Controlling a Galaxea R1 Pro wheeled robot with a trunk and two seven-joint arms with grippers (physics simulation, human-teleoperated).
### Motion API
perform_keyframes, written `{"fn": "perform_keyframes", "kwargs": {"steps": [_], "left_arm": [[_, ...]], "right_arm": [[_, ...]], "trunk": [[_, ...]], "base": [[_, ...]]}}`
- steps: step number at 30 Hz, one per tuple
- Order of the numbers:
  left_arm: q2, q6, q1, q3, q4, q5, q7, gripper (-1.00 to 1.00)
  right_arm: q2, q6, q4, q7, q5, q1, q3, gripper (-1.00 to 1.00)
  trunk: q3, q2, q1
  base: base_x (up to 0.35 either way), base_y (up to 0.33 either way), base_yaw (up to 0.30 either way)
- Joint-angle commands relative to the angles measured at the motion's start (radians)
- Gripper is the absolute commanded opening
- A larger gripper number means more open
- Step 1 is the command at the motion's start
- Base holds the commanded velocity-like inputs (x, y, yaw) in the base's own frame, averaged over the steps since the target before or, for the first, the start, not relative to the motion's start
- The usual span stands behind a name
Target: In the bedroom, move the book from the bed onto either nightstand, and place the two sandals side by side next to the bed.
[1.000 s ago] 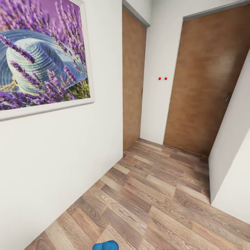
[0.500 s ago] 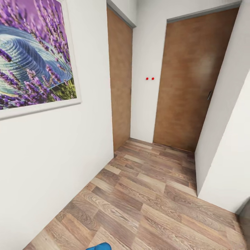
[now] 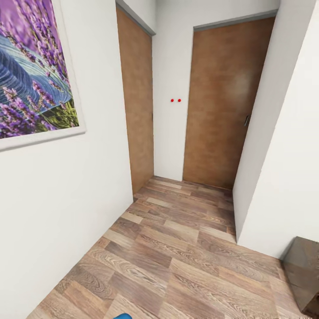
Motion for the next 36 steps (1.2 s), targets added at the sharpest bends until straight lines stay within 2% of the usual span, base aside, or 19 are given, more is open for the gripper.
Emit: {"fn": "perform_keyframes", "kwargs": {"steps": [1,36], "left_arm": [[0.0,-0.003,0.0,0.0,0.0,0.0,0.0,1.0],[0.0,-0.003,0.0,0.0,0.0,0.0,0.0,1.0]], "right_arm": [[0.0,-0.003,0.0,0.0,0.0,0.0,-0.003,1.0],[0.0,-0.003,0.0,0.0,0.0,0.0,-0.003,1.0]], "trunk": [[-0.001,0.0,0.0],[-0.001,0.0,0.0]], "base": [[0.0,0.0,-0.214],[0.0,0.0,-0.214]]}}
